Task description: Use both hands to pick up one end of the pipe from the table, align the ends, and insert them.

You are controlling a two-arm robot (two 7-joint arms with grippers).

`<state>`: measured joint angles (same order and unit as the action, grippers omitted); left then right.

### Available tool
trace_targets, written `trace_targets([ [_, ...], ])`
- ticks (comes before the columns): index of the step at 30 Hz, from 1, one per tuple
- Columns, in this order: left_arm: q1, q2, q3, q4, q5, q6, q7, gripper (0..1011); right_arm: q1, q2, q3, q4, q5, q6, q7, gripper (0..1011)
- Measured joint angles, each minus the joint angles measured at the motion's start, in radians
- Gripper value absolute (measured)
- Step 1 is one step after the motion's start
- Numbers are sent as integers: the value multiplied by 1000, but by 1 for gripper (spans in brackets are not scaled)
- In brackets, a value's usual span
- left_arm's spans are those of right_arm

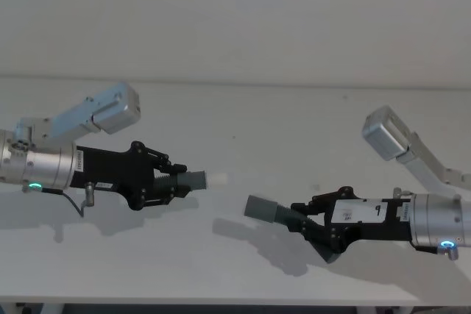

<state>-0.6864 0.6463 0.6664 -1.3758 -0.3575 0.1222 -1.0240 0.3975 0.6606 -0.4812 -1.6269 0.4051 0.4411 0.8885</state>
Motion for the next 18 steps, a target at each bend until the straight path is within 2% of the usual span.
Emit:
trace_targets([
  [18,-7,4,18,5,-13,0,-8,353,33,-18,-25,25,7,3,-11,265],
])
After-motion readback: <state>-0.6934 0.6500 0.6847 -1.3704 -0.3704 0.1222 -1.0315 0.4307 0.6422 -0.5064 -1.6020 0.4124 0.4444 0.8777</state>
